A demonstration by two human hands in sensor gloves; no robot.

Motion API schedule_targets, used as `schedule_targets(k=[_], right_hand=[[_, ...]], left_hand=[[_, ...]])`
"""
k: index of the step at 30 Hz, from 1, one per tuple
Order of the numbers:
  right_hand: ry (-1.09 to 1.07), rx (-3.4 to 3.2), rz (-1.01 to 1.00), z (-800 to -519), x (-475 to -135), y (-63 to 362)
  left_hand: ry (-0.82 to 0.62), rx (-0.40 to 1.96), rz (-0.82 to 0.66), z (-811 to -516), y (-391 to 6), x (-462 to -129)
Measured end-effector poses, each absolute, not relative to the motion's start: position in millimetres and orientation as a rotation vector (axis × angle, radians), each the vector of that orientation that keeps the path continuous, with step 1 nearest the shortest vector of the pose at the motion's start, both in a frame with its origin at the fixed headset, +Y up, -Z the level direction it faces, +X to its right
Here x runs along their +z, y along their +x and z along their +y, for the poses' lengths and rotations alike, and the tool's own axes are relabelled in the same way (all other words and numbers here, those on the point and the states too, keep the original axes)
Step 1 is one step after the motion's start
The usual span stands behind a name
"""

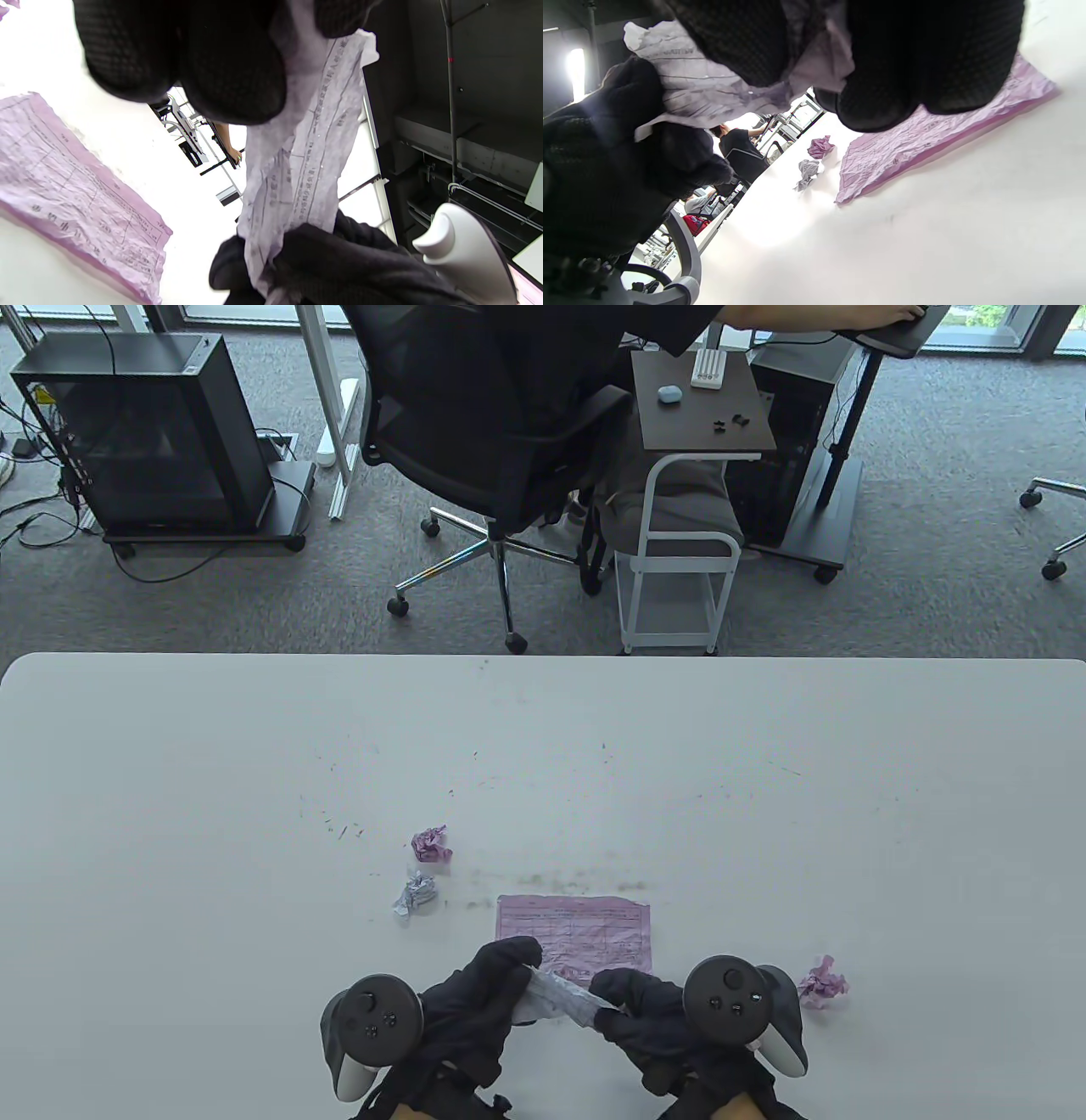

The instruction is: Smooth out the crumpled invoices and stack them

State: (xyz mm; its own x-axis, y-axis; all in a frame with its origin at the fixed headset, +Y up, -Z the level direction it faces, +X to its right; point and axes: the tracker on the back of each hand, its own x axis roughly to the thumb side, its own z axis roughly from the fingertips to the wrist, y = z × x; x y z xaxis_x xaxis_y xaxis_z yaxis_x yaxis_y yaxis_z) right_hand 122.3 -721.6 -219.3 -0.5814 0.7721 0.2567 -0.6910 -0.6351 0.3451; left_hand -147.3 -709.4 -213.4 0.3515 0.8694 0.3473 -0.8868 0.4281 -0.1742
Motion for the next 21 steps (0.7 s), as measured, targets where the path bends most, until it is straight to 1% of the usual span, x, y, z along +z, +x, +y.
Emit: schedule_targets(k=[3,6,8,12,15,17,19,21], right_hand=[[0.478,2.235,0.367,-727.6,-222.2,127.6],[0.430,2.250,0.427,-731.7,-223.7,130.9],[0.403,2.292,0.450,-732.4,-224.9,132.6],[0.385,2.387,0.420,-727.7,-226.3,138.2],[0.476,2.365,0.415,-719.5,-224.6,143.8],[0.546,2.321,0.328,-713.5,-221.5,142.5],[0.622,2.284,0.262,-711.0,-219.1,136.4],[0.687,2.228,0.277,-712.8,-215.7,123.3]], left_hand=[[0.045,1.159,-0.404,-710.0,-151.2,-215.0],[0.062,1.062,-0.424,-707.0,-151.0,-214.3],[0.051,0.997,-0.449,-705.8,-148.1,-213.2],[0.010,0.951,-0.472,-707.9,-142.2,-212.9],[-0.017,0.977,-0.482,-709.7,-139.1,-213.1],[-0.043,0.977,-0.504,-709.7,-135.3,-212.8],[-0.070,0.971,-0.532,-709.9,-131.0,-212.1],[-0.099,0.991,-0.550,-710.7,-127.9,-211.3]])
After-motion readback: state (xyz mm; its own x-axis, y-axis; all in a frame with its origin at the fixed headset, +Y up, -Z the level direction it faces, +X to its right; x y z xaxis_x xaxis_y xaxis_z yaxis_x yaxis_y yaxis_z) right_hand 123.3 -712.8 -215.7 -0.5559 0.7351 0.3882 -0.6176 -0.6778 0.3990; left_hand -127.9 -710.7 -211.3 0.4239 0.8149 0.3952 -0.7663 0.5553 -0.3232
